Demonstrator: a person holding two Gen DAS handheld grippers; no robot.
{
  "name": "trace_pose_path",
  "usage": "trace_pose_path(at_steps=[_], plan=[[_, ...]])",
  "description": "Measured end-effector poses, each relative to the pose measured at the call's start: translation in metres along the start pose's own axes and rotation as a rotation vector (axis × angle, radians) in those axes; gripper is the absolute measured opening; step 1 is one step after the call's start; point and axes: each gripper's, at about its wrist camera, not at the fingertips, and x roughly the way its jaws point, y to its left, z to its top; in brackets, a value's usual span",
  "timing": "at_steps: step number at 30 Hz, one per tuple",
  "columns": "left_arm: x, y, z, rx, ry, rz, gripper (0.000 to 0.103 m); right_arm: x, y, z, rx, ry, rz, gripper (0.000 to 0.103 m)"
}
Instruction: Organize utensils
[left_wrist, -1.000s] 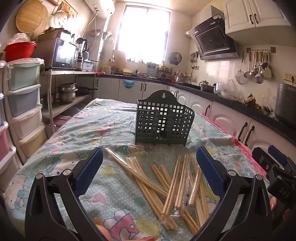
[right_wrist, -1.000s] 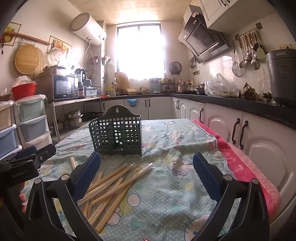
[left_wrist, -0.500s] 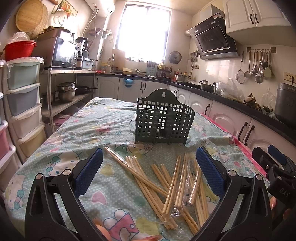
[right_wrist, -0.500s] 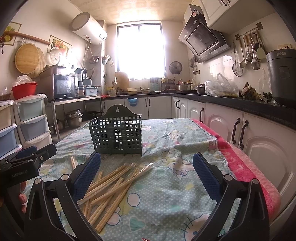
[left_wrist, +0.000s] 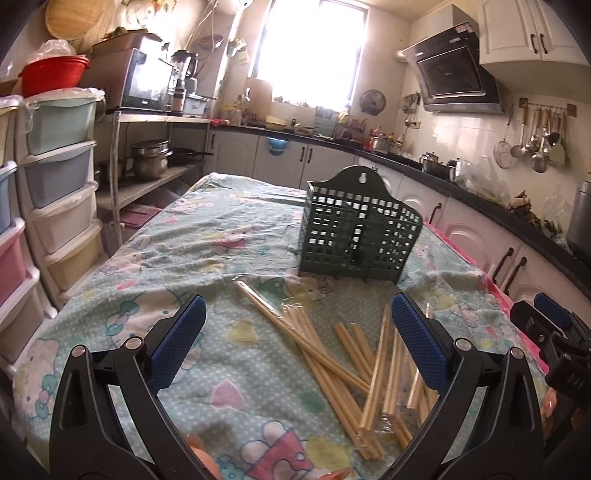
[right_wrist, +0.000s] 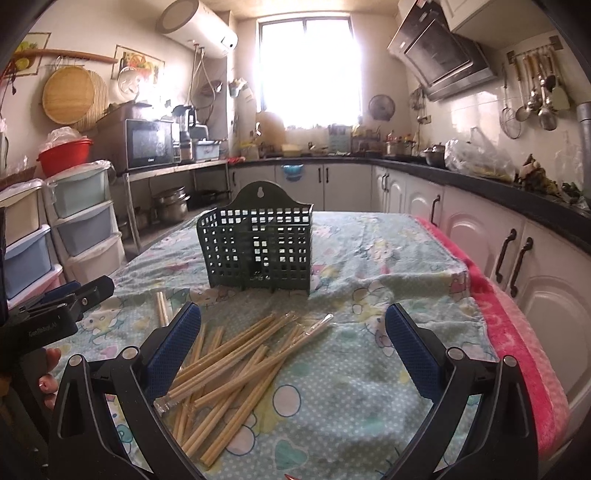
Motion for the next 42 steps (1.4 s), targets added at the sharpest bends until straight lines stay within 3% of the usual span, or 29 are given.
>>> trace_pose_path(at_steps=[2,14,29,34,35,37,38,40,42], plan=[[0.001,0.009,0.003,-0.036,-0.041,-0.024,0.093,0.005,0.001,0.004,-0.009,0.017,0.012,0.097],[0.023,0.019,0.037,-0.002,0.003,0.028,0.093,0.036,0.002,0.032,-0.018,0.067,0.038,0.097],[0.086,0.014,0.046,0.046,0.171,0.060,0.093,0.086,-0.023,0.044,0.026,0.200,-0.008,0.097],[0.112,0.027,0.046,0.025,0.270,0.072,0.092,0.107,-0.030,0.040,0.026,0.267,-0.011,0.097],[0.116,0.029,0.046,0.021,0.291,0.079,0.091,0.110,-0.031,0.039,0.027,0.279,-0.010,0.097],[0.127,0.037,0.043,-0.006,0.350,0.052,0.074,0.117,-0.033,0.036,0.039,0.305,-0.006,0.095],[0.132,0.040,0.043,-0.020,0.375,0.049,0.071,0.121,-0.036,0.033,0.054,0.327,0.002,0.093],[0.139,0.044,0.039,-0.030,0.416,0.041,0.068,0.127,-0.038,0.028,0.073,0.360,0.014,0.078],[0.145,0.047,0.033,-0.048,0.447,0.018,0.063,0.134,-0.041,0.021,0.093,0.400,0.021,0.074]])
